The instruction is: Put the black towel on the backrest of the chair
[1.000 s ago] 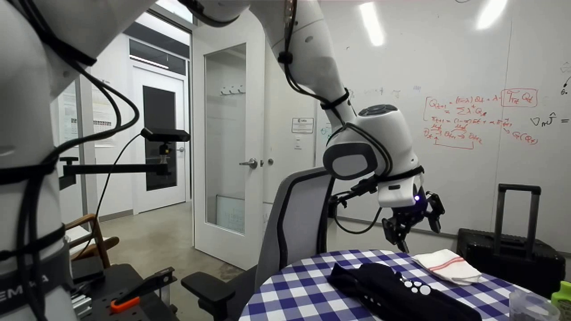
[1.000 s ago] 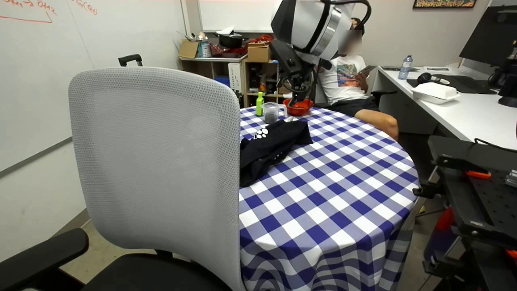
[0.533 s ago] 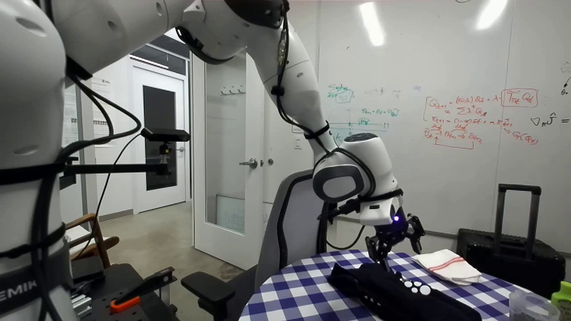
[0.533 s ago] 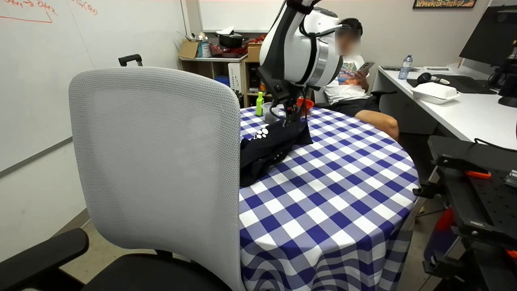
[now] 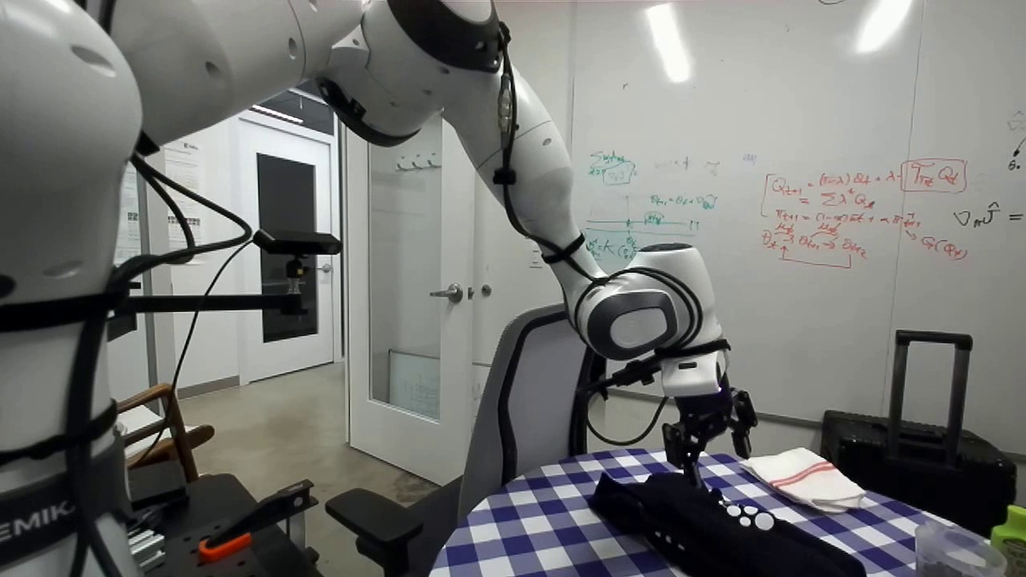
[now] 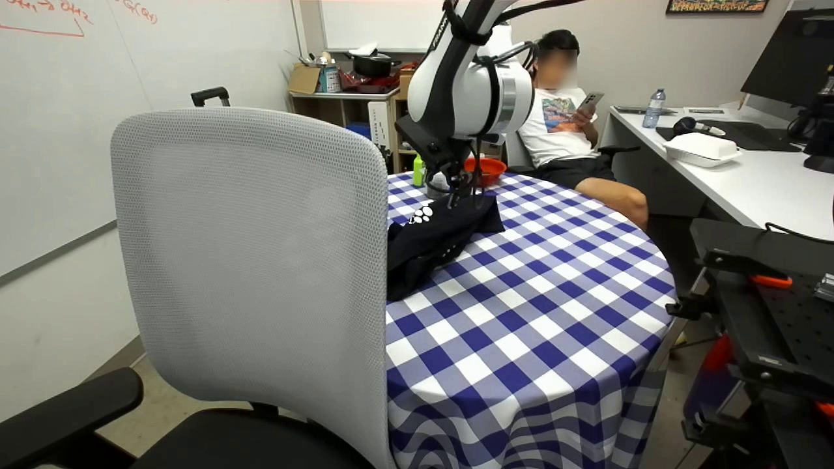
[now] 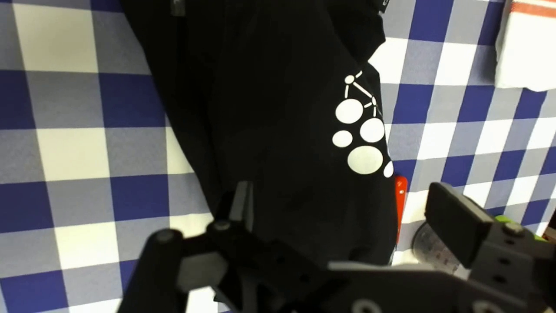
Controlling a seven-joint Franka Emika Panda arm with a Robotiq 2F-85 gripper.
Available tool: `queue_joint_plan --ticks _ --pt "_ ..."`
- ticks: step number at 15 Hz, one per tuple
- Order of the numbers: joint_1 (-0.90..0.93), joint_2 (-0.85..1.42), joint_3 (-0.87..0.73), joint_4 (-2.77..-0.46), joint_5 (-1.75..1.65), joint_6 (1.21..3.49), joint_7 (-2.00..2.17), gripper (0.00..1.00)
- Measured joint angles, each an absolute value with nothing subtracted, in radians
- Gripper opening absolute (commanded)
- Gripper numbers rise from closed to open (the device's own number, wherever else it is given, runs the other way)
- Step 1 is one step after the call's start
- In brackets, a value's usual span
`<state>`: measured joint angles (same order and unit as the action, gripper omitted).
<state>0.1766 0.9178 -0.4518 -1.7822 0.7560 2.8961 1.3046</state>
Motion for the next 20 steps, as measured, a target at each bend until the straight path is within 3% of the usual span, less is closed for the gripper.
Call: queue_joint_plan --ticks 8,18,19,20 --pt "0.080 0.959 -0.402 -1.665 0.438 2.769 1.488 1.00" --pt "0.039 1.014 -0.318 -1.638 0.338 2.715 1.538 1.00" --pt "0.039 1.022 -0.315 -1.638 0.335 2.715 1.539 0.75" --pt "0.039 1.030 -0.313 -1.638 0.331 2.715 1.539 0.74"
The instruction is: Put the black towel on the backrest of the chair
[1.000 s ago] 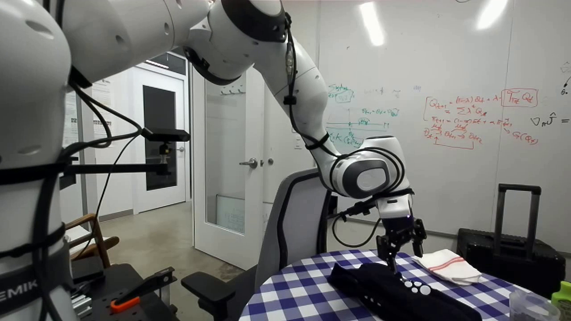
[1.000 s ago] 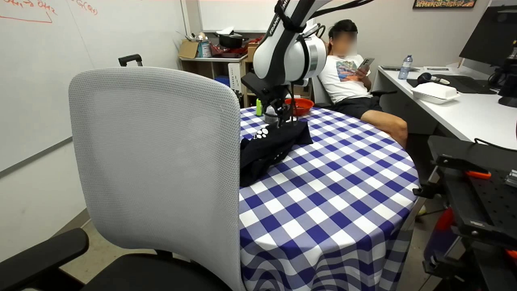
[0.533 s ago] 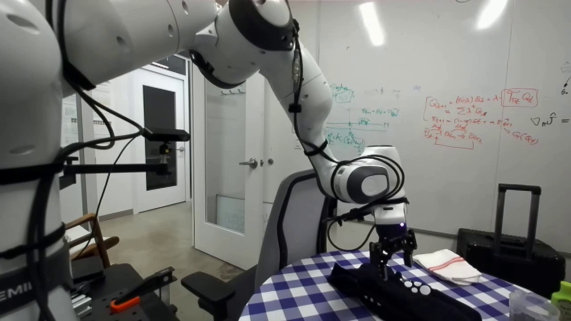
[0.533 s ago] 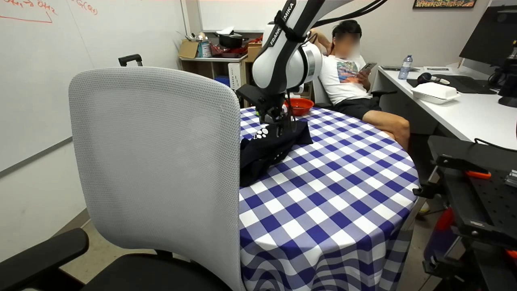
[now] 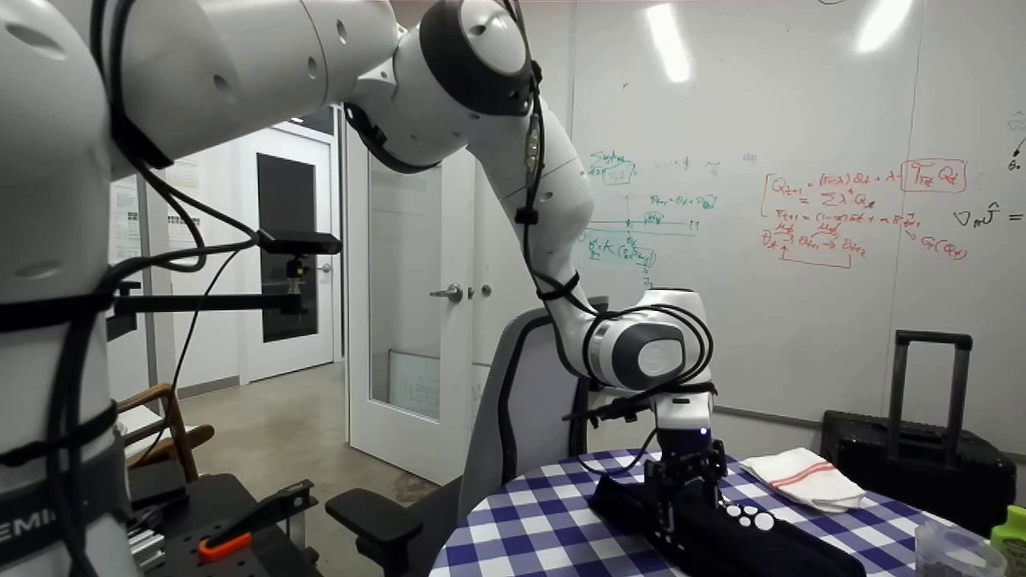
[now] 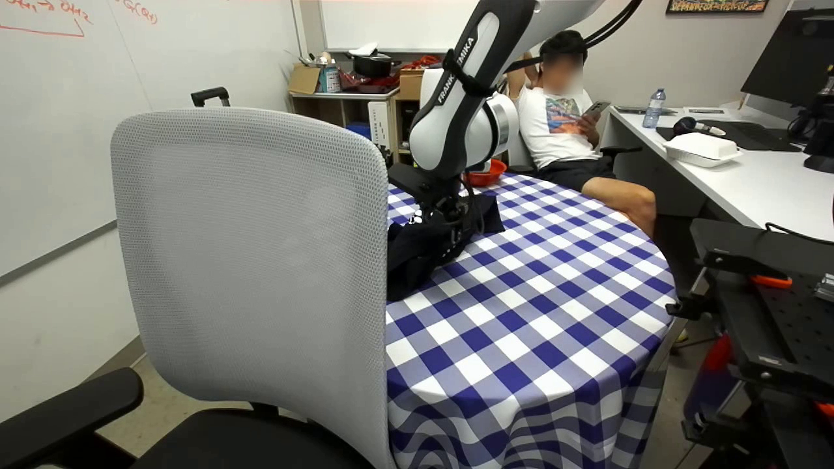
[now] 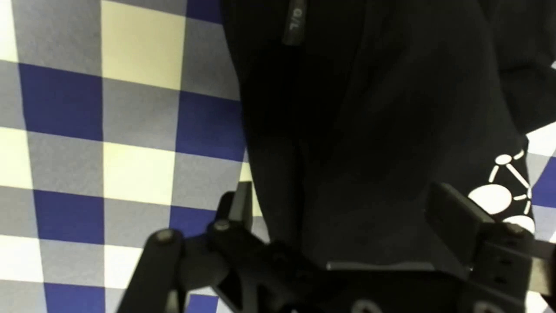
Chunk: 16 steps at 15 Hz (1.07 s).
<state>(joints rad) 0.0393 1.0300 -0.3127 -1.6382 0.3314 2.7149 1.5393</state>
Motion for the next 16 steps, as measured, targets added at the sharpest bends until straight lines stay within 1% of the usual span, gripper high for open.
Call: queue_joint_plan --ticks 2,5,7,8,9,10,12,13,14,15,16 --pt "0.041 1.048 -0.312 -1.635 0.323 2.716 1.544 0.60" --pt "0.045 1.071 -0.312 -1.620 0.308 2.721 1.557 0.34" --pt "0.049 1.079 -0.312 -1.612 0.304 2.725 1.560 0.21" --pt "0.051 1.081 -0.312 -1.609 0.304 2.725 1.562 0.12" --pt "0.052 1.082 -0.312 -1.607 0.303 2.725 1.566 0.05" --pt "0.053 1.082 -0.312 -1.607 0.303 2.725 1.571 0.03" --pt "0.053 1.084 -0.312 -1.607 0.303 2.726 1.579 0.02" --pt "0.053 1.085 -0.312 -1.607 0.303 2.728 1.582 0.07" --pt "0.054 1.087 -0.312 -1.607 0.303 2.730 1.587 0.36" --pt "0.055 1.088 -0.312 -1.607 0.303 2.734 1.592 0.38" --pt "0.056 1.090 -0.312 -1.607 0.303 2.738 1.594 0.44"
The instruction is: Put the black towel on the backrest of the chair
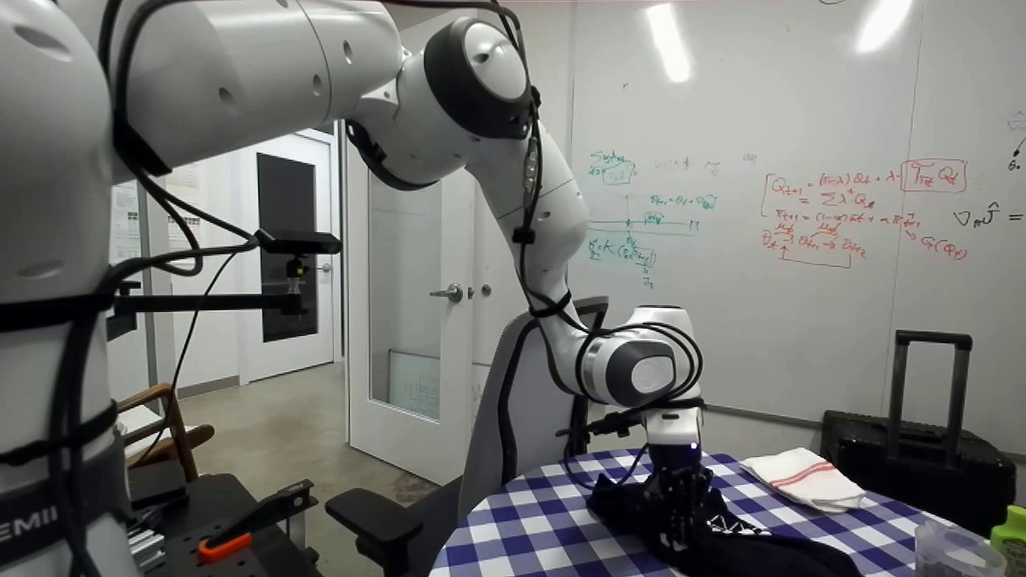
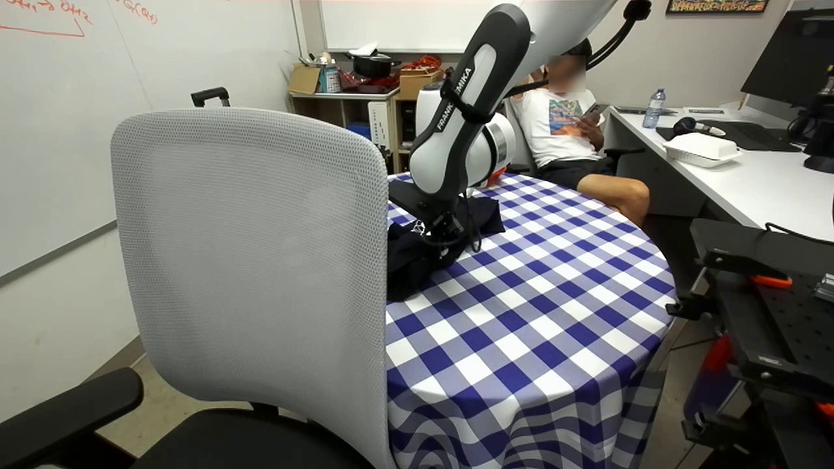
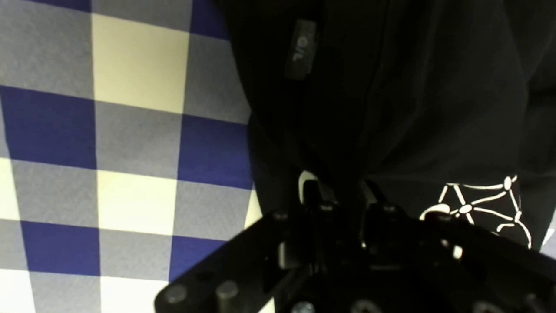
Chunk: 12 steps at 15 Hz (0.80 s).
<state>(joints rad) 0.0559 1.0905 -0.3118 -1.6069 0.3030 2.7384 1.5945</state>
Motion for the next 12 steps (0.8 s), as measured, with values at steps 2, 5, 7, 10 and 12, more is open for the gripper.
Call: queue_joint_plan --ticks 2,5,7,10,12 --pt "0.058 1.095 -0.312 -1.607 0.303 2.746 1.598 0.58" --pt "0.062 1.099 -0.312 -1.607 0.303 2.747 1.603 0.79" --pt "0.064 1.099 -0.312 -1.607 0.303 2.747 1.608 0.82" --pt "0.065 1.099 -0.312 -1.604 0.303 2.756 1.617 0.81" --pt "0.063 1.099 -0.315 -1.592 0.303 2.761 1.630 0.77"
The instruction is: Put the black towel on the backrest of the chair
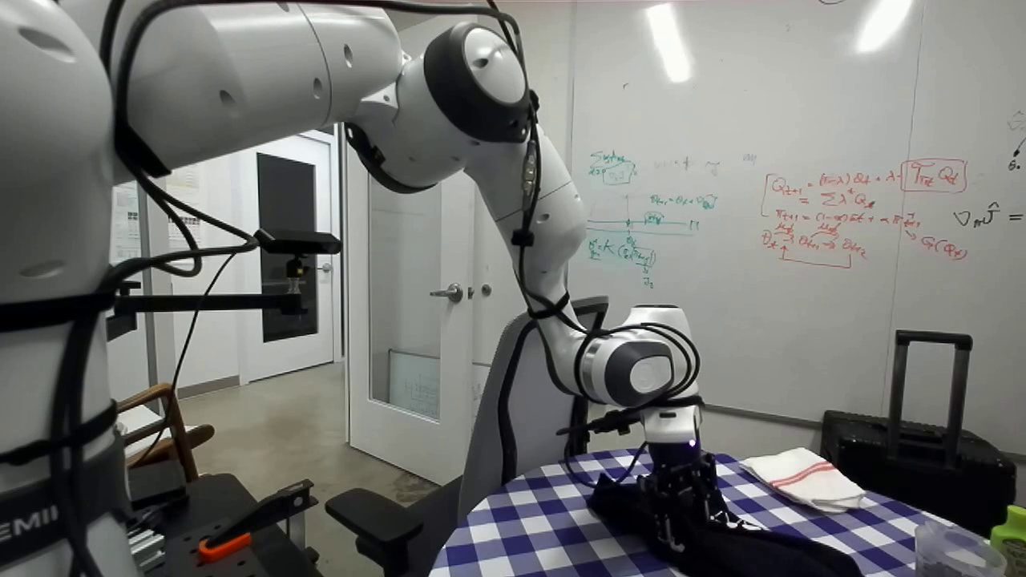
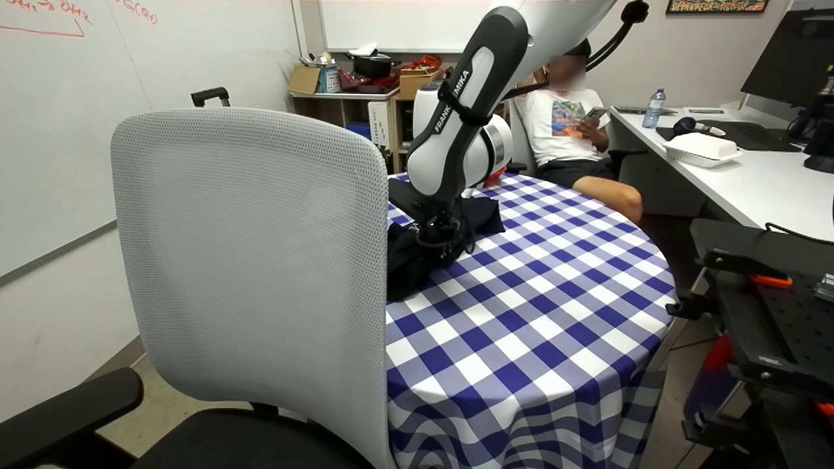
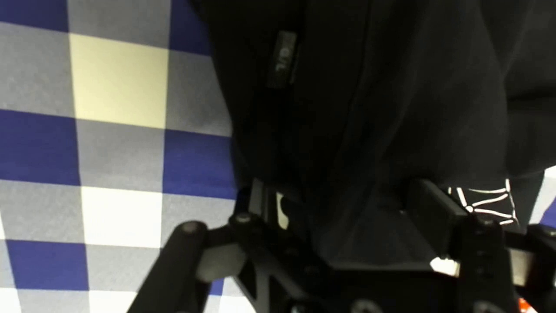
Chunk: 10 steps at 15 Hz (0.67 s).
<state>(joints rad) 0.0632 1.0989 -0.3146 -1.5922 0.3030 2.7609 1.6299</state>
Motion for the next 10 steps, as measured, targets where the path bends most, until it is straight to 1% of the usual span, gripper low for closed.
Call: queue_joint_plan --ticks 1,2,3,6,8,9,10 --pt "0.062 1.099 -0.316 -1.584 0.303 2.761 1.635 0.70" --pt "0.060 1.099 -0.318 -1.576 0.303 2.761 1.638 0.53" --pt "0.057 1.099 -0.319 -1.568 0.303 2.761 1.643 0.52" --pt "0.053 1.099 -0.323 -1.551 0.303 2.761 1.653 0.28" --pt "0.053 1.099 -0.324 -1.546 0.303 2.761 1.654 0.14" --pt "0.053 1.099 -0.324 -1.545 0.303 2.761 1.655 0.05" --pt "0.053 1.099 -0.324 -1.543 0.303 2.761 1.655 0.04"
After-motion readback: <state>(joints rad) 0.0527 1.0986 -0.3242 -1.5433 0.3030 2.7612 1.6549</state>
